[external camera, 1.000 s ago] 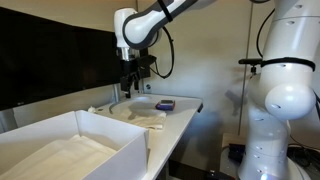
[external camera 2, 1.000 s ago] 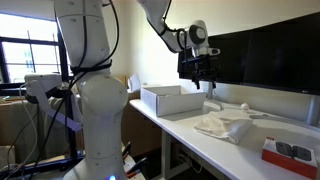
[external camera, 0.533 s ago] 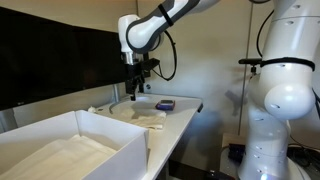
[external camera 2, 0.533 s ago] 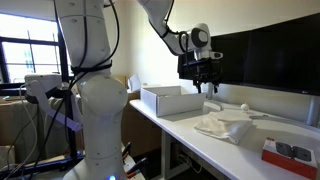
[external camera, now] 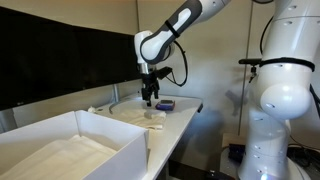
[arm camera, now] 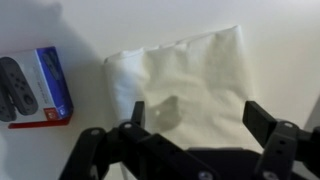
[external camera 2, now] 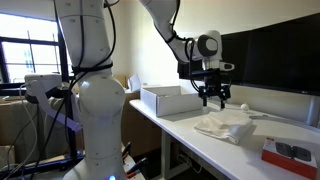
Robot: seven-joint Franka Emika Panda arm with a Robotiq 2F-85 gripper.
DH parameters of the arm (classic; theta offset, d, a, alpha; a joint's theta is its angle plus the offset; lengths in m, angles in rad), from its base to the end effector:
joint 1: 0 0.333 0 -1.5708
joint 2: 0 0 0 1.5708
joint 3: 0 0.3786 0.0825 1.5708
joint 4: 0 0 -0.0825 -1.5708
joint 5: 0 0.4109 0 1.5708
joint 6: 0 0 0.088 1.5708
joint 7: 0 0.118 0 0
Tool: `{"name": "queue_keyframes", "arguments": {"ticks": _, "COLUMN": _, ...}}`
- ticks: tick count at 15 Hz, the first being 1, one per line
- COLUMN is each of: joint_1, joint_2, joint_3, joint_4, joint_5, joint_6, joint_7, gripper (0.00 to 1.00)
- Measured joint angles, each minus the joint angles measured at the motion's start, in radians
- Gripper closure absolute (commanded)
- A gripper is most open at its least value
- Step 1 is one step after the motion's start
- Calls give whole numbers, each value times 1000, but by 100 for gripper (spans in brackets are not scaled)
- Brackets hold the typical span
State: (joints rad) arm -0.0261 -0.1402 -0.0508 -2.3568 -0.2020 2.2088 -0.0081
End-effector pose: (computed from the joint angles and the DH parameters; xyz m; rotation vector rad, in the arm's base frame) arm 0.4921 -0.0468 0.4199 2.9863 0.0790 -0.0210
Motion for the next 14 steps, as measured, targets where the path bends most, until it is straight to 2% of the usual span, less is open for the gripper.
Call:
{"name": "queue_keyframes", "arguments": {"ticks": 3, "joint_1": 37, "joint_2": 90, "joint_3": 52, "joint_4": 27, "joint_5": 3, "joint_6": 35, "joint_7": 44, "gripper": 0}}
{"name": "queue_keyframes", "arguments": {"ticks": 6, "joint_1": 58, "joint_2": 182, "joint_3": 74, "joint_4": 83, "joint_5": 3, "joint_6": 45, "joint_7": 75, "gripper": 0}}
{"name": "queue_keyframes", "arguments": {"ticks": 9, "joint_1": 57, "joint_2": 253, "joint_3": 68, "joint_4": 147, "joint_5": 2, "joint_6": 45, "joint_7": 77, "gripper": 0}}
{"name": "queue_keyframes", "arguments": {"ticks": 14, "joint_1": 45, "joint_2": 306, "joint_3": 18, "joint_4": 217, "joint_5": 2, "joint_6": 35, "joint_7": 77, "gripper": 0}}
